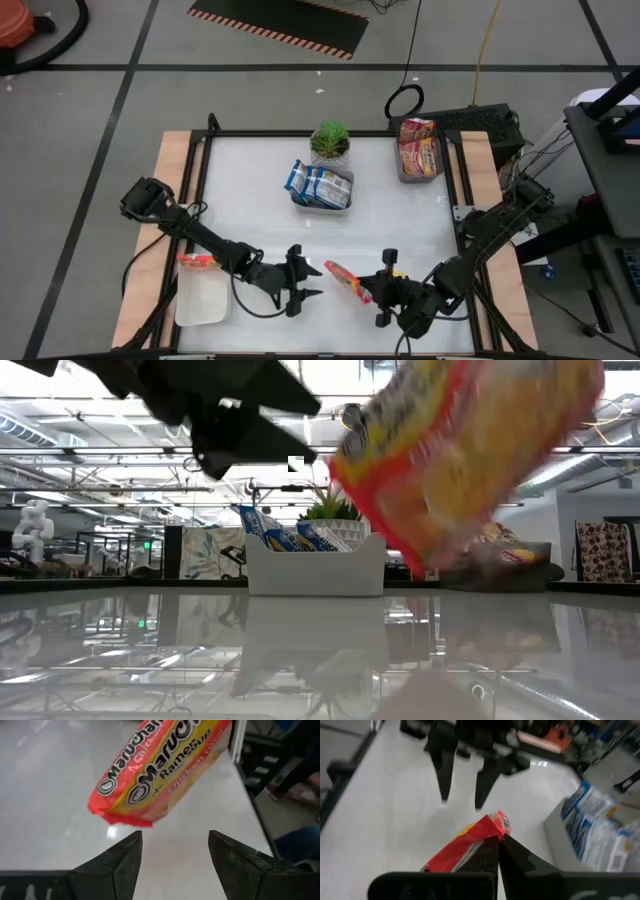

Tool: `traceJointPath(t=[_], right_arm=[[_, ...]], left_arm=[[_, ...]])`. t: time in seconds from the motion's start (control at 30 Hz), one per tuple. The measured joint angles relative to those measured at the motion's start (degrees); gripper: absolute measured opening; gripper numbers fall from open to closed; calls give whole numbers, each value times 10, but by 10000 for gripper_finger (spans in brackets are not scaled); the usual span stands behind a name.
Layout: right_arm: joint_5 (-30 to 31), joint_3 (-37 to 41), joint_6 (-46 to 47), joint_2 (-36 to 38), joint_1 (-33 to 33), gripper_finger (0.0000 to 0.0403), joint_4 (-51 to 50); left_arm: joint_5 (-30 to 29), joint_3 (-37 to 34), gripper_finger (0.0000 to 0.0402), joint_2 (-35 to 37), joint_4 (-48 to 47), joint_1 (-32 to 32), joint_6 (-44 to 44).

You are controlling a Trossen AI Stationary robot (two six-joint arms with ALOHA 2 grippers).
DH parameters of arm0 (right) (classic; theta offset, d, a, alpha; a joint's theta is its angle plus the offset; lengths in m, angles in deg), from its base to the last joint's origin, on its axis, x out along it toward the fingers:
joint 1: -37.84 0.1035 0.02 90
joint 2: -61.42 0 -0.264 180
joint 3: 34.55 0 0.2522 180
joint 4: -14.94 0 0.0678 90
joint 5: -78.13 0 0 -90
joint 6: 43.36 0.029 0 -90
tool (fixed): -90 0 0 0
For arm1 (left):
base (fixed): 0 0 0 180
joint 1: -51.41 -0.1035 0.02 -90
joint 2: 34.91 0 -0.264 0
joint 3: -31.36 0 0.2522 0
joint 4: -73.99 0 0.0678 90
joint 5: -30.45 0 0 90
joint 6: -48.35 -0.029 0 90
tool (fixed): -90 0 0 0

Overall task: Sort Maruchan noodles
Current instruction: Put the orange noodle pack into the white bin

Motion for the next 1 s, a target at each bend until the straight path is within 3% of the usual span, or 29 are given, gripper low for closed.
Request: traceJointPath(t=[0.23,0.47,0.77,1.0], right_arm=[[75,-59,-41,0,32,0,2],[152,-95,-92,0,67,0,20],[167,-95,-239,0,94,0,174],[168,-95,-334,0,120,0,284]], left_arm=[[-23,0,232,0,51,11,-47],[-26,0,232,0,49,16,-33],[-1,0,232,0,196,34,-57],[-15,0,232,-1,199,37,-77]])
